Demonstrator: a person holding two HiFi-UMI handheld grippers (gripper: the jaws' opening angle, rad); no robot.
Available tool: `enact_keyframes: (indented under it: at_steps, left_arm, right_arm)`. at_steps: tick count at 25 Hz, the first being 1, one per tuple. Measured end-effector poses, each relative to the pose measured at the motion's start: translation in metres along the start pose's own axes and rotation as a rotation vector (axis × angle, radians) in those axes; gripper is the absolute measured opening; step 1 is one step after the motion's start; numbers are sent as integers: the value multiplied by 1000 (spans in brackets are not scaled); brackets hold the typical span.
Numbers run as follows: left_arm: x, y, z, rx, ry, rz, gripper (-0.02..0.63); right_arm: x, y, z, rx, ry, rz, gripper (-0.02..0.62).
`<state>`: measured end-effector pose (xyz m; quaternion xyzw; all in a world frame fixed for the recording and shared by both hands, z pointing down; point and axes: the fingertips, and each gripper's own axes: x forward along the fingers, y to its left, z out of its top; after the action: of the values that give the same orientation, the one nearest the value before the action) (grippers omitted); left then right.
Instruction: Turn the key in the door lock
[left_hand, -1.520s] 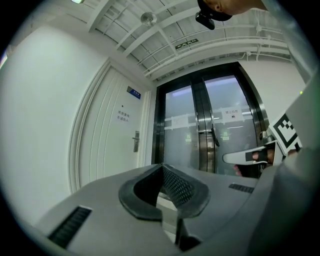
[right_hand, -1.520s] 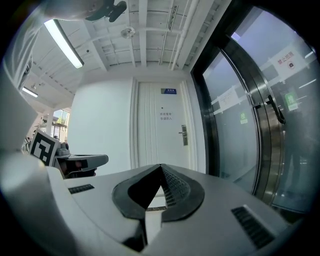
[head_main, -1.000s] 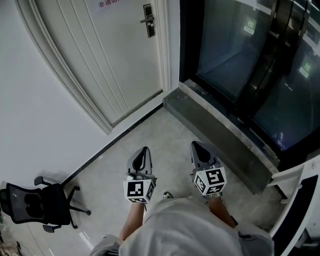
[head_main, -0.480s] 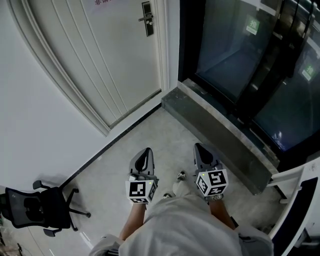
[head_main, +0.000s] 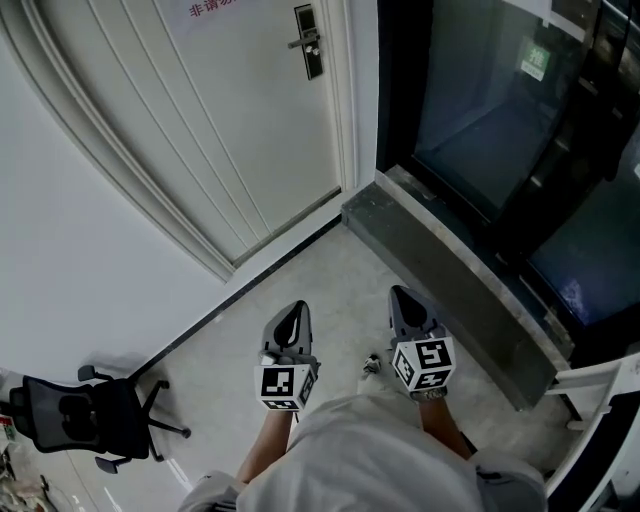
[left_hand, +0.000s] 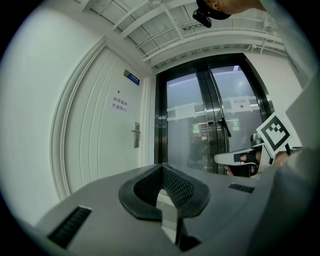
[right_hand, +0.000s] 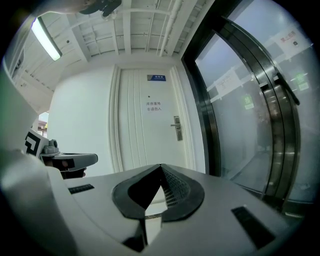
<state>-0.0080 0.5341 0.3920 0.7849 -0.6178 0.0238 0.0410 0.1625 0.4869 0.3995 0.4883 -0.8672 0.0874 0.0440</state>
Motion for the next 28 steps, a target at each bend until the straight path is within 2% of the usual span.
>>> enact_keyframes:
  at_steps: [4, 16, 23, 28]
  left_arm:
    - [35, -2, 4, 14, 23, 2, 9]
    - [121, 1, 30, 22, -32, 96, 9]
    - [154, 14, 34, 10, -37, 109, 9]
    - [180, 26, 27, -3, -22, 92, 9]
  right_arm:
    - [31, -24, 5, -2, 0, 19, 2]
    - [105, -96, 31, -45, -5, 74, 2]
    - [133, -110, 33, -50, 8, 79, 2]
    - [150, -121, 25, -51, 35, 50, 2]
